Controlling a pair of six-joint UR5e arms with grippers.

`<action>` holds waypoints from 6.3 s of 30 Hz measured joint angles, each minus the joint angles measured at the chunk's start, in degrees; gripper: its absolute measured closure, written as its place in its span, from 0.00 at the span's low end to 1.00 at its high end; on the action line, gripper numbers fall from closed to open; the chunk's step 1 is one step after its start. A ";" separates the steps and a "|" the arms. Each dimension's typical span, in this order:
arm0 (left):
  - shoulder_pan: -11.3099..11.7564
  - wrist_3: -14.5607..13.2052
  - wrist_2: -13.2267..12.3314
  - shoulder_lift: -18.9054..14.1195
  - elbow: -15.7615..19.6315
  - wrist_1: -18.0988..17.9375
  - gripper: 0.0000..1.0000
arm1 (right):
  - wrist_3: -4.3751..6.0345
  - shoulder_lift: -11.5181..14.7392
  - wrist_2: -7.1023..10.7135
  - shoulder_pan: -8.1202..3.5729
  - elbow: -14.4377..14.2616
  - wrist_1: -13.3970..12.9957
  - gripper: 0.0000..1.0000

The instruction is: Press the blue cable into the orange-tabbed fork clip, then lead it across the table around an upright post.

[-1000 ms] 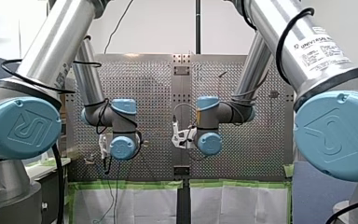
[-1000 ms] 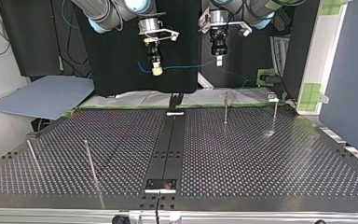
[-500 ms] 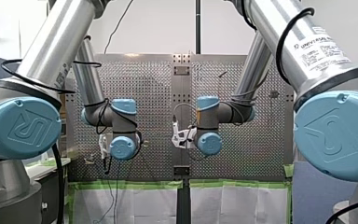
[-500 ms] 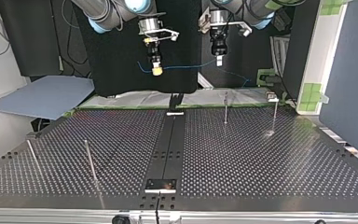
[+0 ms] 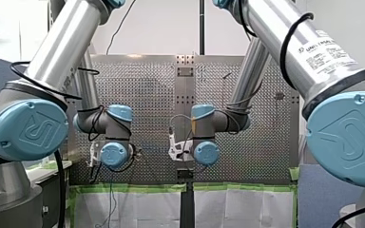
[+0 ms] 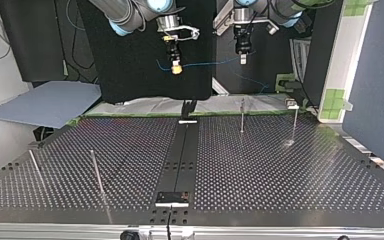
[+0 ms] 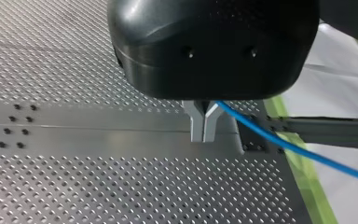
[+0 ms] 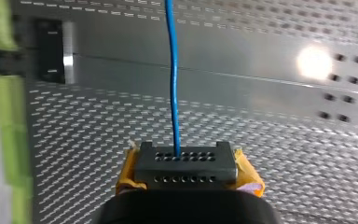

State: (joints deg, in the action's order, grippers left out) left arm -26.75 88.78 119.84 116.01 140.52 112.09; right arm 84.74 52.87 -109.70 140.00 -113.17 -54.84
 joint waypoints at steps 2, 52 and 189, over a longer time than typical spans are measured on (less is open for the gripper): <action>0.37 -0.32 -0.11 0.01 0.11 0.15 1.00 | 0.00 -0.41 -0.89 0.28 0.05 0.88 1.00; 5.10 8.76 -0.38 -8.66 3.92 -1.45 1.00 | 8.55 1.43 4.46 0.32 2.72 0.31 1.00; 22.25 12.28 -21.23 17.01 -23.34 8.89 1.00 | 8.35 -22.34 14.33 -12.76 28.46 10.19 1.00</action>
State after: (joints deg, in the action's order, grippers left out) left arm -4.50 101.06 98.62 133.02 117.18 120.97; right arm 93.09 30.53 -95.37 127.24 -84.71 -44.66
